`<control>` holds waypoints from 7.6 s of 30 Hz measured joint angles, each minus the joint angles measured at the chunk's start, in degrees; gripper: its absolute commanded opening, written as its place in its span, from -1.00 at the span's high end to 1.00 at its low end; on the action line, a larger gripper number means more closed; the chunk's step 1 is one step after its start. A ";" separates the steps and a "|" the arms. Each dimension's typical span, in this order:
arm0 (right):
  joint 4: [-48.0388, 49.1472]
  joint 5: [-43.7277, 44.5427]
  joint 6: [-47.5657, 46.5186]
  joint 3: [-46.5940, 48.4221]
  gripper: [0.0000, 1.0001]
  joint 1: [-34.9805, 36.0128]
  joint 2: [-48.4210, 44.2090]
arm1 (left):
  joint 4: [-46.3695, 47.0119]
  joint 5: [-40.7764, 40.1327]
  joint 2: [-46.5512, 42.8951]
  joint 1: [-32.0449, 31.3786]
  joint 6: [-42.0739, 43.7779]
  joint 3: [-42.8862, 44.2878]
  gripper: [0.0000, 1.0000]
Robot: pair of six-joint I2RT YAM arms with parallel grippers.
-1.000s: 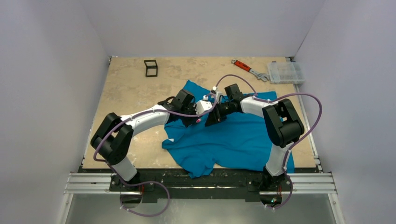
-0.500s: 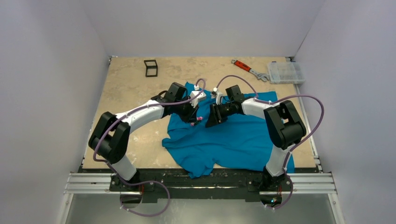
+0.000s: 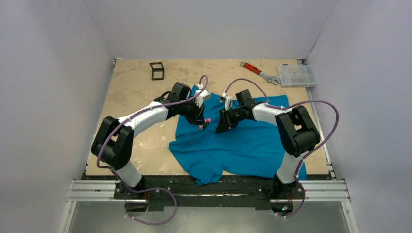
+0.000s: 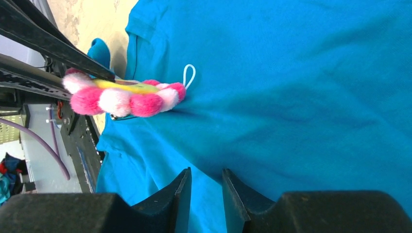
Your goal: Remove the brooch from the garment
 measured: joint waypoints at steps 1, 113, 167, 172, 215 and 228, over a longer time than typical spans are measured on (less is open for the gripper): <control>0.04 0.07 -0.15 -0.09 0.35 0.02 0.00 | 0.04 0.46 -0.07 0.09 -0.42 0.02 1.00; -4.33 -15.30 -22.45 4.44 0.25 0.57 0.39 | -4.17 11.21 5.95 -0.87 7.65 0.59 1.00; 52.41 -17.79 31.67 -13.75 0.64 -2.10 -1.05 | 36.04 18.60 3.37 7.26 -28.70 -17.99 1.00; 47.54 -18.23 28.85 -12.90 -0.09 -2.29 -1.38 | 29.46 15.82 -1.40 6.60 -19.89 -17.66 1.00; -27.93 -21.75 -26.73 12.85 0.52 -1.38 13.05 | 57.68 -39.12 -9.84 -33.20 67.47 -41.24 1.00; -25.55 -20.94 -30.10 10.54 1.00 -1.42 8.96 | 56.98 -41.97 -12.33 -34.27 67.95 -42.66 0.28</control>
